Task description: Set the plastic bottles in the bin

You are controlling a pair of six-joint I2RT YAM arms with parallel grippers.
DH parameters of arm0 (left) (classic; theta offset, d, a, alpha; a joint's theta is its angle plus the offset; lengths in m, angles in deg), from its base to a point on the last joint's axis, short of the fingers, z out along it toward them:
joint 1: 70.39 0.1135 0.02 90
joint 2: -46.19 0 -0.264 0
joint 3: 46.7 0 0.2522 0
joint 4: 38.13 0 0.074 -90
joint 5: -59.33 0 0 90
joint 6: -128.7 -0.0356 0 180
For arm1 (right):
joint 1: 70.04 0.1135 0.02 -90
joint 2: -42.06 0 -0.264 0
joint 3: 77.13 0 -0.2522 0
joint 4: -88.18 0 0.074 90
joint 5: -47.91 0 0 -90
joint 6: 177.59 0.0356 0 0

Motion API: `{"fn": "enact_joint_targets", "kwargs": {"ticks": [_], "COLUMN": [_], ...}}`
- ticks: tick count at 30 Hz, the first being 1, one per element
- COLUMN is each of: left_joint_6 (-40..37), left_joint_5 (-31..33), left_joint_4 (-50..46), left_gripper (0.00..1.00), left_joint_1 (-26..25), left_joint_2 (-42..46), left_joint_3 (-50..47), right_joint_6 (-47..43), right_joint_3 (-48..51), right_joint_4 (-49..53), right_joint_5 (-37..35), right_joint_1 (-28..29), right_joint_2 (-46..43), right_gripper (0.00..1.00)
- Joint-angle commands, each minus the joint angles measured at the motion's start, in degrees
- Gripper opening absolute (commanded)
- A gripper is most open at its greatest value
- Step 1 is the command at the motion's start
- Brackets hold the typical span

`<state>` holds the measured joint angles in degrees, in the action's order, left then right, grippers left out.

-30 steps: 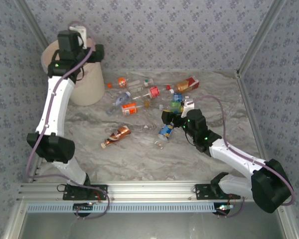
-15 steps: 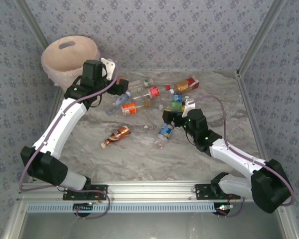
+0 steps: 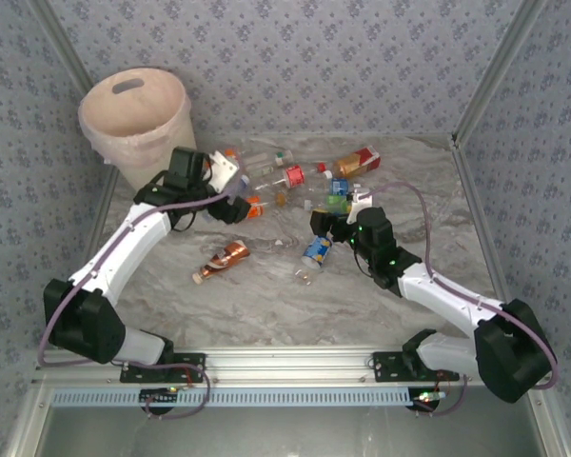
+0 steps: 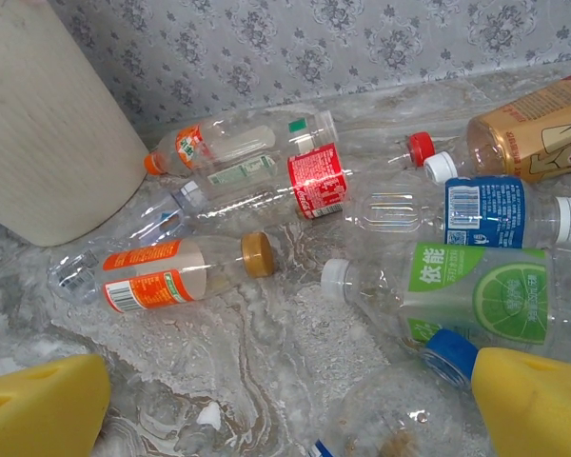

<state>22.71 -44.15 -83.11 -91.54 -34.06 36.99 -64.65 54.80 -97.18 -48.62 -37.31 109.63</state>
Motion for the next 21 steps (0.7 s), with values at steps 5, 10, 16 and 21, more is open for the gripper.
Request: {"fn": "enact_joint_targets", "kwargs": {"ticks": [5,10,16,21], "left_joint_6": [-7.9,-11.1,-11.8,-11.7], "left_joint_5": [-4.3,1.4,6.5,9.8], "left_joint_4": [-5.3,-10.5,-5.5,-4.7], "left_gripper": [0.98,0.98,0.98,0.97], "left_joint_1": [-2.0,-4.9,-7.9,-8.3], "left_joint_2": [-0.3,-3.5,-8.9,-12.3], "left_joint_3": [-5.8,-8.9,-11.3,-12.2], "right_joint_6": [-0.9,-0.8,-0.5,-0.7], "right_joint_3": [-0.8,-0.9,-0.8,-0.7], "right_joint_4": [-1.9,-1.7,-1.8,-1.1], "right_joint_5": [0.9,0.8,0.9,0.5], "right_joint_1": [-0.6,-0.7,-0.7,-0.8], "right_joint_2": [1.0,1.1,1.3,1.0], "right_gripper": [1.0,1.0,1.0,1.0]}}
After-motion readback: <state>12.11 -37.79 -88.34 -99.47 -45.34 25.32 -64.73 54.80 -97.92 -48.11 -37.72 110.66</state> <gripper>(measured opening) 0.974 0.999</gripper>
